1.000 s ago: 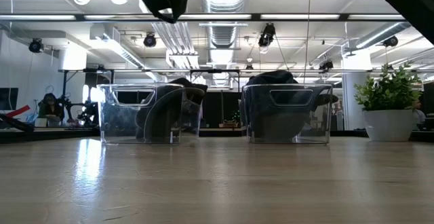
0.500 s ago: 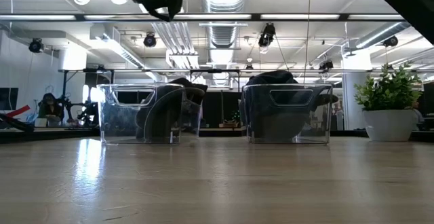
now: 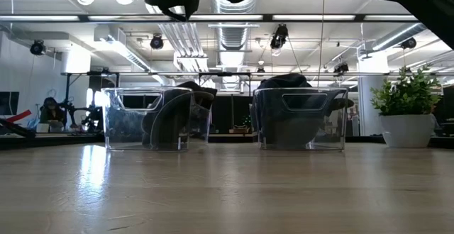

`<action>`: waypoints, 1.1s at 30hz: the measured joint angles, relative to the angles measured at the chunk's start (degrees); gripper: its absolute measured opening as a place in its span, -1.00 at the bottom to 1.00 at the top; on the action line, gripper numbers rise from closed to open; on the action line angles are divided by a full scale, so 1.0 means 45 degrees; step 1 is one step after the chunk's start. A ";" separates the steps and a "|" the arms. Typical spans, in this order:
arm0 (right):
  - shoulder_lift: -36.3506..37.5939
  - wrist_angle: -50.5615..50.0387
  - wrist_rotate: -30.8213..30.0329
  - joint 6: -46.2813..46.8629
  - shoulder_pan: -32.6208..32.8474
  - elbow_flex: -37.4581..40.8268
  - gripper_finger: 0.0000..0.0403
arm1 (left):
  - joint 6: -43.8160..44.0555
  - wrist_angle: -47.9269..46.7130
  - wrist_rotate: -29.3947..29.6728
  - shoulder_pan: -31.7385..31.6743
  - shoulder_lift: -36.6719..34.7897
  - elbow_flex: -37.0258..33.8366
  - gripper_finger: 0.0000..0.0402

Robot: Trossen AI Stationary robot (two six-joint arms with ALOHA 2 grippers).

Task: Pick & Place hat
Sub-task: Put the black cap into the left transparent bin

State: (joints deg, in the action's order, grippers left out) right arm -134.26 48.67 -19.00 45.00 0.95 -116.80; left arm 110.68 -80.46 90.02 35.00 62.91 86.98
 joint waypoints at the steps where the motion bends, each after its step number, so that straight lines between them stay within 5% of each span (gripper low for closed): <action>1: 0.0000 -0.0001 0.0002 -0.0060 0.0004 -0.0009 0.03 | 0.0067 -0.0001 -0.0008 0.0001 0.0036 0.0000 -0.97; 9: 0.0000 0.0063 0.0272 -0.0202 -0.0025 -0.0014 -0.08 | 0.0032 -0.0022 0.0006 0.0000 0.0204 0.0000 -0.95; 20: 0.0034 0.0041 0.0789 -0.0440 -0.0025 -0.0043 -0.73 | -0.0708 -0.0059 -0.0676 -0.0013 0.0312 -0.0005 -0.48; 24: 0.0084 -0.0253 0.0807 -0.0746 -0.0066 0.0054 -0.92 | -0.2298 -0.0575 -0.2082 -0.0014 0.0294 -0.0015 -0.30; 33: 0.1494 -0.2435 0.0725 -0.0467 -0.0318 0.1861 -0.93 | -0.3723 -0.2124 -0.5404 0.0145 -0.0154 -0.0585 -0.18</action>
State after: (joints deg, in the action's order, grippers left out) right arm -127.53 37.71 -15.74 42.90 -0.48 -108.42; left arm 93.92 -90.02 65.70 35.65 62.22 84.35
